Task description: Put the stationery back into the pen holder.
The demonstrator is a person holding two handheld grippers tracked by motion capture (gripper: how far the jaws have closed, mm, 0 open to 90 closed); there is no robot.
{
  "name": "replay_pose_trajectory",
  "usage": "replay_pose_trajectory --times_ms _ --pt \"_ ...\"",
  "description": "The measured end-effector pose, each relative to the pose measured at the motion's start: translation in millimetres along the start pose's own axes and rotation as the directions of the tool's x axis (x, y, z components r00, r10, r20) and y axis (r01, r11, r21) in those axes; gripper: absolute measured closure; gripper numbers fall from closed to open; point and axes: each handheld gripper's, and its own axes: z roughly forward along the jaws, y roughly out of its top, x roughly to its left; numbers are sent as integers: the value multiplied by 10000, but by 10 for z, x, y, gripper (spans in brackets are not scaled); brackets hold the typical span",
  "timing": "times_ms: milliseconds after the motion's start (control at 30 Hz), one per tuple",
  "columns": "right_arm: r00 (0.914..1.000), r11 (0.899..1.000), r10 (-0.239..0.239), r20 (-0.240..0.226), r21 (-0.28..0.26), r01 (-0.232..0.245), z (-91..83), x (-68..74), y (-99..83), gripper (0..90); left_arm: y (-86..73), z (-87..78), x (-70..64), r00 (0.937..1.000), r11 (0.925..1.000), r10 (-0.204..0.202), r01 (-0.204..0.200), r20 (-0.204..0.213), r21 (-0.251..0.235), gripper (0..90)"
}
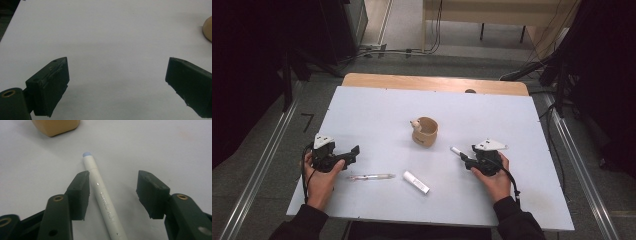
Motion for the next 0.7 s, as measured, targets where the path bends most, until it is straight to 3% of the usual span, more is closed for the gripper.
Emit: replay_pose_trajectory --times_ms 533,700 --pt "9974 9976 -548 -478 408 568 38 30 14 671 1 4 -4 10000 10000 20 -20 26 21 60" --pt "9968 9978 -487 -639 428 515 39 17 15 716 1 6 -5 10000 10000 15 -15 33 27 60"
